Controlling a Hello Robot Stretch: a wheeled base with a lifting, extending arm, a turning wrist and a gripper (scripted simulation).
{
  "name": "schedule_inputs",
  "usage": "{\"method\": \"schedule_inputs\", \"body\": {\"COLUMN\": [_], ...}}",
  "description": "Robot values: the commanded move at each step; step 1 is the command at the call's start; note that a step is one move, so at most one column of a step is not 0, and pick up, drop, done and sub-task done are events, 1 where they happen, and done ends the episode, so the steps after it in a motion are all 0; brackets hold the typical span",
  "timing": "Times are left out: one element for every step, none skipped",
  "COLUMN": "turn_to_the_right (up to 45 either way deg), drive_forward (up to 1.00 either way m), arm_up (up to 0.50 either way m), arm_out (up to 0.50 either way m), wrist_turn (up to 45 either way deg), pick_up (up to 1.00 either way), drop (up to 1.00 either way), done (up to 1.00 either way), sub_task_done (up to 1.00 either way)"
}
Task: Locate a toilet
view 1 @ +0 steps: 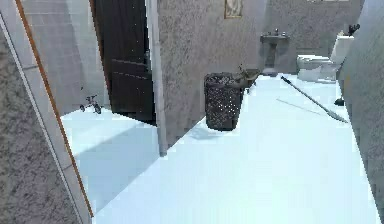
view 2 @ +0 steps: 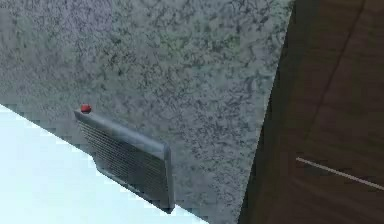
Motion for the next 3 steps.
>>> {"method": "schedule_inputs", "body": {"turn_to_the_right": [33.0, 0.0, 0.0], "drive_forward": [0.0, 1.0, 1.0], "arm_up": [0.0, 0.0, 0.0], "arm_out": [0.0, 0.0, 0.0], "wrist_turn": [0.0, 0.0, 0.0], "pick_up": [0.0, 0.0, 0.0], "drop": [0.0, 0.0, 0.0], "done": [0.0, 0.0, 0.0], "sub_task_done": [0.0, 0.0, 0.0]}}
